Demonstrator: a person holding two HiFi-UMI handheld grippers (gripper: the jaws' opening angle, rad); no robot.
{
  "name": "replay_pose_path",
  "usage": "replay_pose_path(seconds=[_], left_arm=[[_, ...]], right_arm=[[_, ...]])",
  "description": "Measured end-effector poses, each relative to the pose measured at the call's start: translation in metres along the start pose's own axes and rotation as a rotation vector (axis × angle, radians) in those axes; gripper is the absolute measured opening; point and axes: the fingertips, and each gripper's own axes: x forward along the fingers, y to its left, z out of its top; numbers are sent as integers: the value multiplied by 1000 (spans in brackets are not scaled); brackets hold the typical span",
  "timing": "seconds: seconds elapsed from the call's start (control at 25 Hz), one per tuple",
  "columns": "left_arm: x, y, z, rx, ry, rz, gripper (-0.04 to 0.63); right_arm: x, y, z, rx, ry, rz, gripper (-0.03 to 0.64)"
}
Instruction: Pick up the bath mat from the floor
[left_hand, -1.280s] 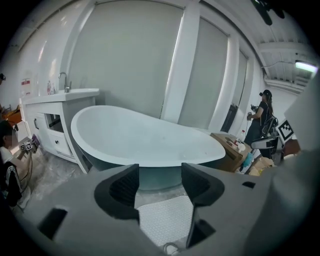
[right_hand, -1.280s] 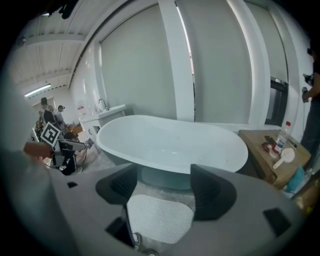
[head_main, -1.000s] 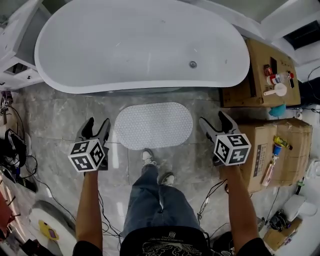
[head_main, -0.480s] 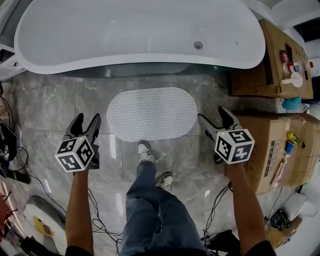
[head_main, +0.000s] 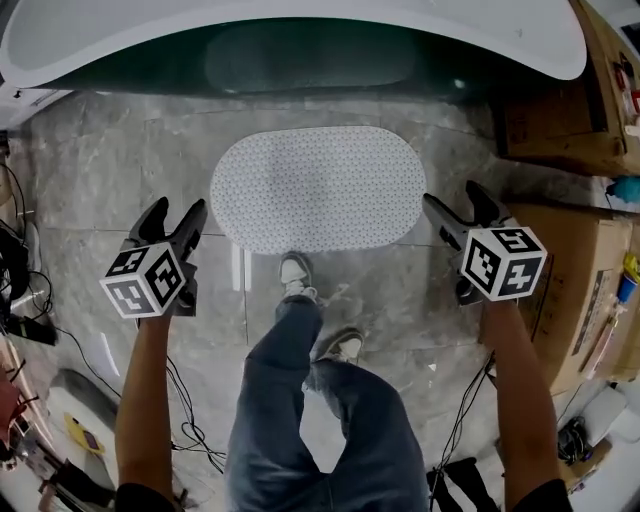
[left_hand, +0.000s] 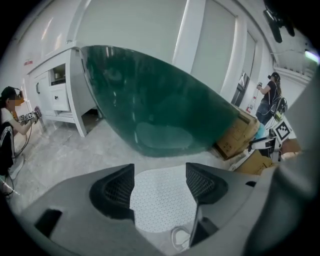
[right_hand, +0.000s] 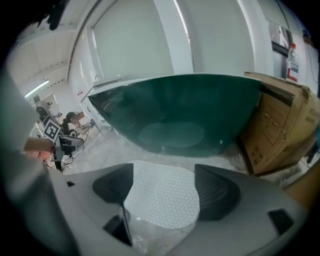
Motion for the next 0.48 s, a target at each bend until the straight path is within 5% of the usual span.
replay_pose_path(seconds=[0.48], left_arm=[[89,32,-87,-16,8,5,357]], right_arm=[[93,-40,-90,-9,14,-8,397]])
